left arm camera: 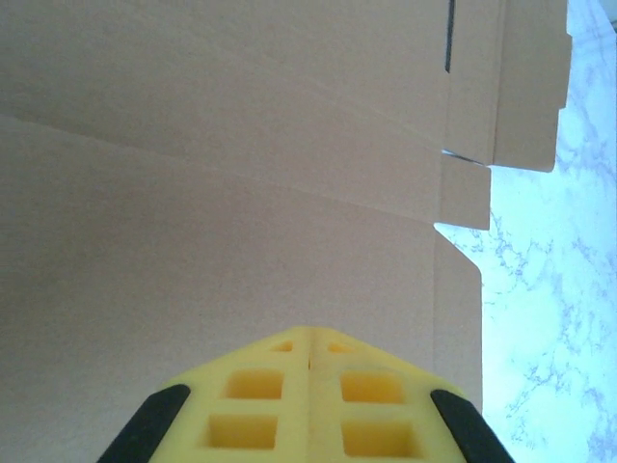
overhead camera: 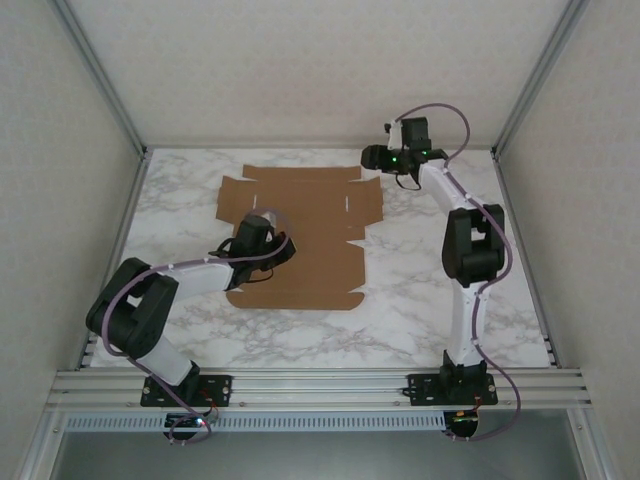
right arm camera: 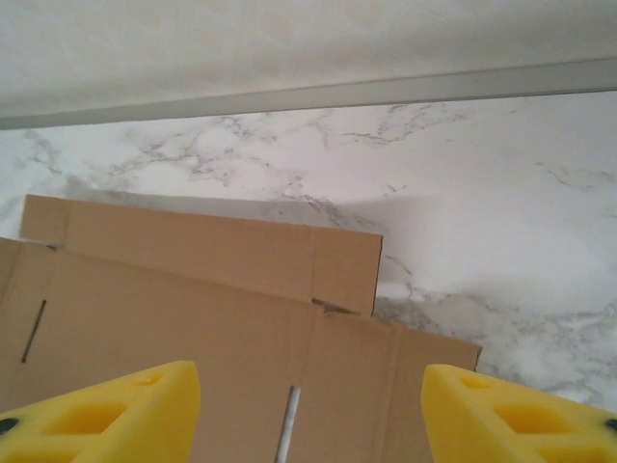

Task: Fold the paper box

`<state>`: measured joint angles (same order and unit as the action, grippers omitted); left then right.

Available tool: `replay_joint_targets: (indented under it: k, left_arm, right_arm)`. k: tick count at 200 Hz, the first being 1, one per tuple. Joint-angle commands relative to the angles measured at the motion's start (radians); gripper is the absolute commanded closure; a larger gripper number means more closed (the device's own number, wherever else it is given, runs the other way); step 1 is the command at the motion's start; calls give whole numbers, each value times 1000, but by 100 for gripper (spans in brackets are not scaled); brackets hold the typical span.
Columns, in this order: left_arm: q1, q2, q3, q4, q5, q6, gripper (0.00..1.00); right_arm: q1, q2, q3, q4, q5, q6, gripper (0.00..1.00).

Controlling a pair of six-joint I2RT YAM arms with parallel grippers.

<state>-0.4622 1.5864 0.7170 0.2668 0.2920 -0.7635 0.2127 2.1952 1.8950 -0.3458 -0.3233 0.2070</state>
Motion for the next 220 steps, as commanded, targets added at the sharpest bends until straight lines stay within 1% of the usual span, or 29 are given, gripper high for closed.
replay_joint_targets:
  k: [1, 19, 43, 89, 130, 146, 189, 220]
  left_arm:
    - [21, -12, -45, -68, 21, -22, 100]
    - [20, 17, -73, -86, 36, -29, 100]
    - [23, 55, -97, -94, 24, -16, 100]
    - [33, 137, -52, -145, -5, 42, 100]
    - [37, 155, -51, -162, -24, 61, 100]
    - [38, 149, -53, -173, -29, 67, 100]
    - [39, 123, -80, -201, -42, 80, 100]
    - [39, 119, -93, -219, -48, 85, 100]
  right_arm:
    - [-8, 80, 108, -87, -54, -52, 37]
    - [-14, 148, 179, -104, -93, -52, 37]
    - [-15, 233, 280, -142, -137, -58, 35]
    - [-17, 338, 411, -196, -108, -58, 33]
    - [-25, 412, 513, -220, -192, -50, 33]
    - [-30, 451, 569, -248, -189, -42, 33]
    - [-36, 486, 599, -236, -192, -23, 33]
    - [-37, 507, 626, -246, -186, -21, 36]
